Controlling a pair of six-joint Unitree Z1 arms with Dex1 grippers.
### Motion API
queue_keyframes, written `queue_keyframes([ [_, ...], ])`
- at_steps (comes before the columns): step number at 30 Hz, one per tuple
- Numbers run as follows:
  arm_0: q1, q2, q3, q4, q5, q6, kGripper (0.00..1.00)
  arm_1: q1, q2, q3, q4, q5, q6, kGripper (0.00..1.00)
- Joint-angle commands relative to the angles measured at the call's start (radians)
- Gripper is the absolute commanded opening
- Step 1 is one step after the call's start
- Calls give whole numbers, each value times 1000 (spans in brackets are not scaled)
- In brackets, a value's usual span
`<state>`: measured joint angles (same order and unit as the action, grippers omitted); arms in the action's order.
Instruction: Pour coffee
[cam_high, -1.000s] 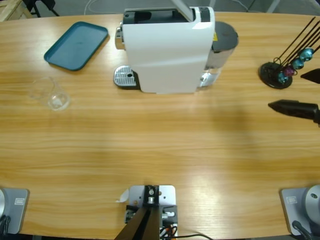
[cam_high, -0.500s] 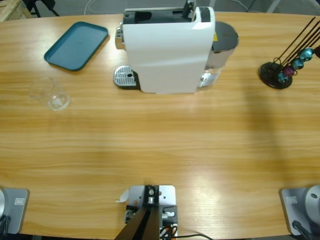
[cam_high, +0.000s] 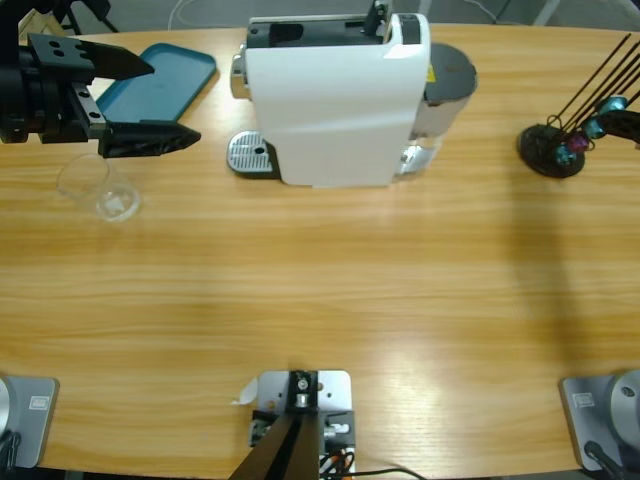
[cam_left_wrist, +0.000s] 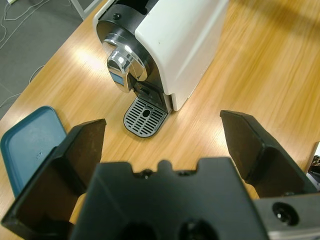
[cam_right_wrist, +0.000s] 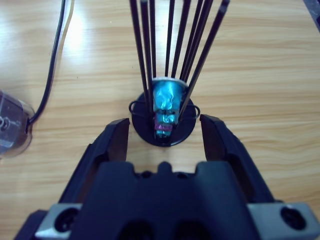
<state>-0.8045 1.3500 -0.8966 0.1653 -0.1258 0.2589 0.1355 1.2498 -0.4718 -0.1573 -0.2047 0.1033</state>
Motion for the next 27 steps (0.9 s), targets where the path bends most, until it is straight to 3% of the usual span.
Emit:
queue_keyframes([
  [1, -8, 1, 43, -7, 9, -25, 996, -46, 84, 32, -80, 46, 5, 510],
  [8, -18, 6, 65, -14, 6, -52, 996, -53, 107, 33, -104, 55, 3, 461],
  [11, -18, 6, 67, -21, 6, -63, 996, -63, 114, 38, -118, 56, 2, 345],
  [19, -19, 0, 74, -24, 6, -80, 996, -69, 120, 37, -122, 57, -2, 337],
  [26, -19, -13, 84, -24, 7, -90, 996, -69, 126, 42, -142, 51, -13, 7],
  [27, -19, -14, 84, -24, 7, -90, 996, -69, 125, 42, -142, 51, -14, 0],
])
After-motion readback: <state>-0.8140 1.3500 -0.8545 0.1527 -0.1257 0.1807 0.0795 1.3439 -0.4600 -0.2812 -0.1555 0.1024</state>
